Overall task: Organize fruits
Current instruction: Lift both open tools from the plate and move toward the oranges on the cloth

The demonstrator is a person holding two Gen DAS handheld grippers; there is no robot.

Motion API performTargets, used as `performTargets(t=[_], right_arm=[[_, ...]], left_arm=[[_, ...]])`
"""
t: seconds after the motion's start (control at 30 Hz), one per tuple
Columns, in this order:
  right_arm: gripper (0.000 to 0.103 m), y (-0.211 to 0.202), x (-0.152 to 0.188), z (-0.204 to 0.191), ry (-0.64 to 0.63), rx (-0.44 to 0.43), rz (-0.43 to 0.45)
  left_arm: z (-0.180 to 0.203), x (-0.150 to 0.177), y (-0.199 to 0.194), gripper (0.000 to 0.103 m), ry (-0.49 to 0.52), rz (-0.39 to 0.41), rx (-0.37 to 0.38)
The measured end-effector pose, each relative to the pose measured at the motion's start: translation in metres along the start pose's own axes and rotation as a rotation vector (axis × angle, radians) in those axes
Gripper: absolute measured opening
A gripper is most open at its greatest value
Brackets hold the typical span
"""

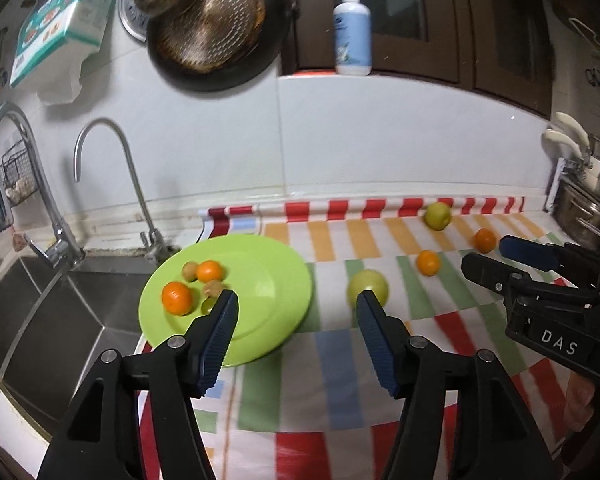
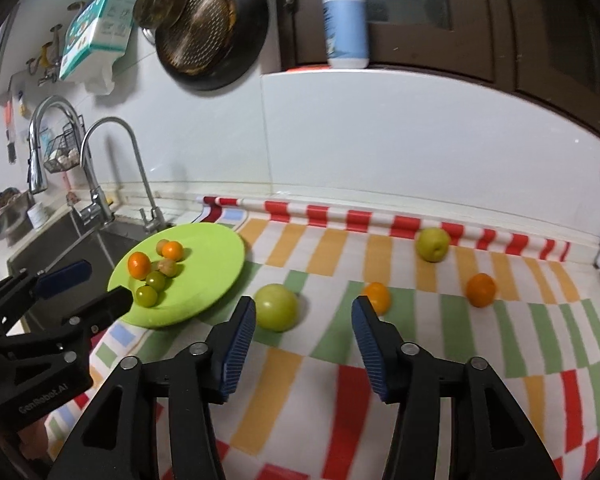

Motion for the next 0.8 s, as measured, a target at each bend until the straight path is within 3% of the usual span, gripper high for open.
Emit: performTargets(t=[0.23,0.5,0.8], right_arm=[[0.056,-0.027,0.003,0.029,0.037,0.059,0.034],[0.066,-0.047,0.004,0.058,0.068,0.111,0.051],[0.067,-0.052,0.004,0.093,0.081,0.173,0.056]], left_arm=[[0.025,-0.01,-0.012,0.068,0.017,0.02,0.025],[0.052,-0.024,-0.016,0.084,0.015,0.033,0.049],[0.083,-0.033,-0.008,0.087,0.043,0.046,0.078]])
Point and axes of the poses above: each gripper's, at about its wrist camera, not at the fingertips, and y roughly the way its jaws point, z to its right, x to its underside, the point moved 6 cm from there along y, roughly the way its jaws point, and after that the axes turned 2 degrees about x, right-handed, at the moved point
